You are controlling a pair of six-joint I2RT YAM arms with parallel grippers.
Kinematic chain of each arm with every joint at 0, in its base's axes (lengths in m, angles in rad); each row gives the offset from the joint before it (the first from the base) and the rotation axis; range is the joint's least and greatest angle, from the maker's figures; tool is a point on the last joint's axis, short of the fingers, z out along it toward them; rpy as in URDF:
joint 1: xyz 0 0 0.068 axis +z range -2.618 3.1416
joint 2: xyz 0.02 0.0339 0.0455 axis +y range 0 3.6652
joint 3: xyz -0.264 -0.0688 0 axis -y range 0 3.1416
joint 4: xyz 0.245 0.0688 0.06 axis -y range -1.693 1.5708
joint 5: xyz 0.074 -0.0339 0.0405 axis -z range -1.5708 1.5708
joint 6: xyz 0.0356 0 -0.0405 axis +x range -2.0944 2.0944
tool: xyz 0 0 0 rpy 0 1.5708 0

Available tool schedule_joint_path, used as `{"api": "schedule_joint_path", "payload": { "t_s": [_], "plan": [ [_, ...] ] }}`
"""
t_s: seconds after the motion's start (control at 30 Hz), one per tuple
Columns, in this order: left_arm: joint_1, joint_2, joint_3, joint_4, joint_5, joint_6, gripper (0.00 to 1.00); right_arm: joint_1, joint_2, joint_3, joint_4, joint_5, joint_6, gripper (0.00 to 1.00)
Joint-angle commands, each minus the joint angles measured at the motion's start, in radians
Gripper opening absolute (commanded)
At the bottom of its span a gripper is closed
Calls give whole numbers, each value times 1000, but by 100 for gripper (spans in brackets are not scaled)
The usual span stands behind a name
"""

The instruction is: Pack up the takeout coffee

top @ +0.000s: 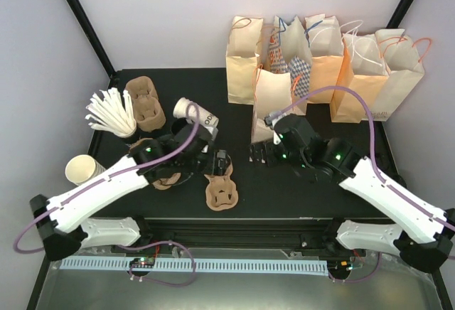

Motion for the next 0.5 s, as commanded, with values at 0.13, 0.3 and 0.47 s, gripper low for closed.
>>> {"api": "schedule_joint_path", "payload": {
  "t_s": [0.13,0.3,0.47],
  "plan": [
    [249,-202,-104,16,61,72,91,0,-152,-284,95,-192,40,98],
    [442,-243,-174,14,135,104,97,0,-168,-410,133,-202,109,98],
    [615,-199,-190,8,237,114,99,0,-166,-458,142,-145,185,100]
  ]
}}
